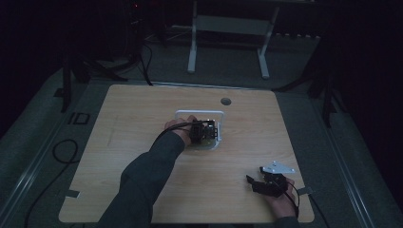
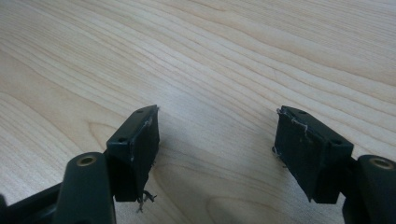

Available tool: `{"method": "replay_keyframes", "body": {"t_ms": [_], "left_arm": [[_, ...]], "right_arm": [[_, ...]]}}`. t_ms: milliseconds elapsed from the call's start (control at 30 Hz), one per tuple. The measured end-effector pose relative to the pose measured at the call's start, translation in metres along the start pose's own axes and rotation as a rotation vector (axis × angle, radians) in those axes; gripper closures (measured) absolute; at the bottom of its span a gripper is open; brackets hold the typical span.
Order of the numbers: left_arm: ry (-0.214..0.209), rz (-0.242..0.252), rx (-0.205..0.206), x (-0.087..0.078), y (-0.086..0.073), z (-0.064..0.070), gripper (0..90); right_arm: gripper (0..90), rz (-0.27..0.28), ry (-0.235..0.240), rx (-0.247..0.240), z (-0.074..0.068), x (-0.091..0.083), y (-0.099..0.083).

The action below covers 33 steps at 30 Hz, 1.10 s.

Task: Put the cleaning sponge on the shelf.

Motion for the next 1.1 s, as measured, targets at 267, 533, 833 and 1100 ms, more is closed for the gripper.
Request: {"method": "replay_keyframes", "body": {"t_ms": [267,533,833,1100], "left_arm": [[-0.004,0.009,-0.022,-0.003,0.0,-0.001,63.3],[-0.019,0.01,-0.071,-0.01,-0.001,-0.003,58.3],[-0.044,0.055,-0.12,-0.026,-0.002,-0.002,56.5],[-0.082,0.129,-0.207,-0.05,-0.01,-0.004,57.2]], "right_arm": [[30.1,0.0,0.0,0.0,0.0,0.0,0.0],[30.1,0.0,0.0,0.0,0.0,0.0,0.0],[30.1,0.0,0.0,0.001,0.0,0.0,0.0],[30.2,0.002,0.0,-0.001,0.0,0.0,0.0]]}}
Point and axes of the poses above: each handheld gripper's, and its own axes: x roughly forward along the jaws, y roughly out of its top, z roughly to its right, the point moved 4 cm from there along x, roughly forward along the jaws, and after that the axes turned 4 degrees about z, right-handed, at the moved point
